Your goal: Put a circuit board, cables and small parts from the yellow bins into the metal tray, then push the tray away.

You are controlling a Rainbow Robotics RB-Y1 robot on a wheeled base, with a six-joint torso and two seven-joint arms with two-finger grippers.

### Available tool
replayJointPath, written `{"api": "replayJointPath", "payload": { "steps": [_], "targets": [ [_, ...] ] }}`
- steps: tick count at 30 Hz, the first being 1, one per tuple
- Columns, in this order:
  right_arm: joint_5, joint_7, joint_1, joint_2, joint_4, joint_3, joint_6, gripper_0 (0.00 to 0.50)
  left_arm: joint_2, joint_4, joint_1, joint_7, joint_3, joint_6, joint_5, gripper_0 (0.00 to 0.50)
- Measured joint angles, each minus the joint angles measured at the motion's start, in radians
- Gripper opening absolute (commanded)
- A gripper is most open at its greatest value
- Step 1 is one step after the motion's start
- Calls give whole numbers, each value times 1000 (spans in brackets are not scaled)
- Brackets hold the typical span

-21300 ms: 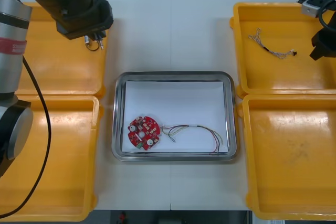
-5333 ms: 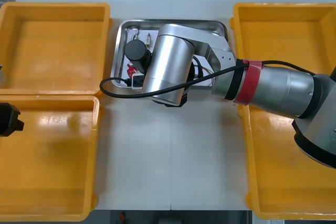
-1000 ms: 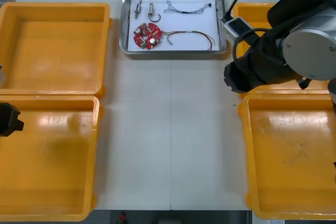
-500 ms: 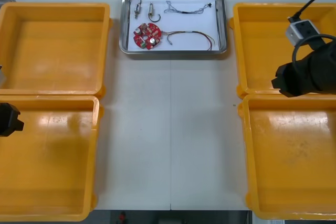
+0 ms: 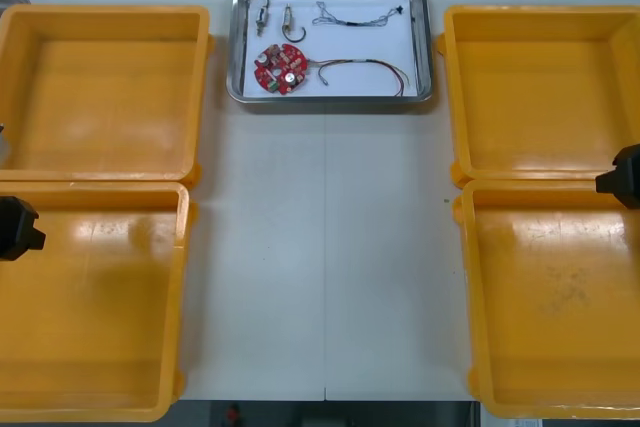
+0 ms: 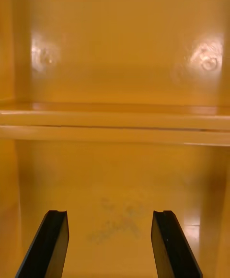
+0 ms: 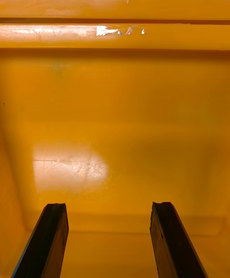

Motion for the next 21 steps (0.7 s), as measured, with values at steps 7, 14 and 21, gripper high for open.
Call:
{"api": "replayJointPath", "payload": {
  "steps": [7,14,21],
  "targets": [
    [-35,0,56,-10,-1,-16,0,500,0,0,0,0,0,0,0,500],
    [-91,0,97,-11,-19,-48,0,500,0,0,0,0,0,0,0,500],
    [-95,0,130,-24,-45,-67,0,500,0,0,0,0,0,0,0,500]
  ]
}}
